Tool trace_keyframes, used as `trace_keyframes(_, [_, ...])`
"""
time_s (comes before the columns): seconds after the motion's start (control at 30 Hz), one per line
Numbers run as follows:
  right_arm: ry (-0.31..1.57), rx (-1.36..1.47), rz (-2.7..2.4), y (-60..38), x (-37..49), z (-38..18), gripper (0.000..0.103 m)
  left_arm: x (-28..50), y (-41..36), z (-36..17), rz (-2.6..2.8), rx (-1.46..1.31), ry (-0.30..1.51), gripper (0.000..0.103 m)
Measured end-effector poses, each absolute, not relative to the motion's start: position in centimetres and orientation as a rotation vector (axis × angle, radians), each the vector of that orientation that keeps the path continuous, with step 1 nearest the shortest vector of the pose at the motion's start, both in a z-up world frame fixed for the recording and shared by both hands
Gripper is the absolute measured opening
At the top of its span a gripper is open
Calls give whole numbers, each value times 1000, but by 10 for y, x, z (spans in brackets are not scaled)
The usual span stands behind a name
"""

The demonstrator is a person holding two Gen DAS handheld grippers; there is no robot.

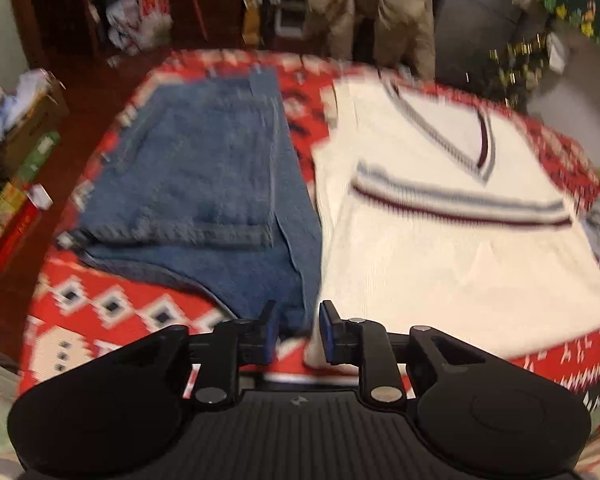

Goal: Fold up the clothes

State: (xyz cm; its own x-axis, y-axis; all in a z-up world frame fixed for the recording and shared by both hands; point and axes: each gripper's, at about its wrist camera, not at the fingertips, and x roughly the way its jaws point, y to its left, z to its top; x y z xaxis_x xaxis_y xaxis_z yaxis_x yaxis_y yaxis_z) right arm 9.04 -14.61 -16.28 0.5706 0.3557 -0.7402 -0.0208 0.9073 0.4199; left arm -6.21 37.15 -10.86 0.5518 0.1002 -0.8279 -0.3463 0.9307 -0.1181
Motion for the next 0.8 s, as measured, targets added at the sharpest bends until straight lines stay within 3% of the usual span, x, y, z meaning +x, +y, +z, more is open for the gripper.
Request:
trace_keyframes(0.17, [777,330,297,-113,71,-119,15,-64,360,-90,204,-419,840,23])
trace_keyframes(0.27, [744,305,356,-67,63,-111,15,-49,324,-90,146,-363,784,23])
trace_keyframes(0.5, [763,171,470,43,32,-139,15,-27,268,-124,106,-291,765,23])
trace_keyframes(0.8, [736,144,465,72,23,-165,17,-26,273,-154,146,-324,828,23])
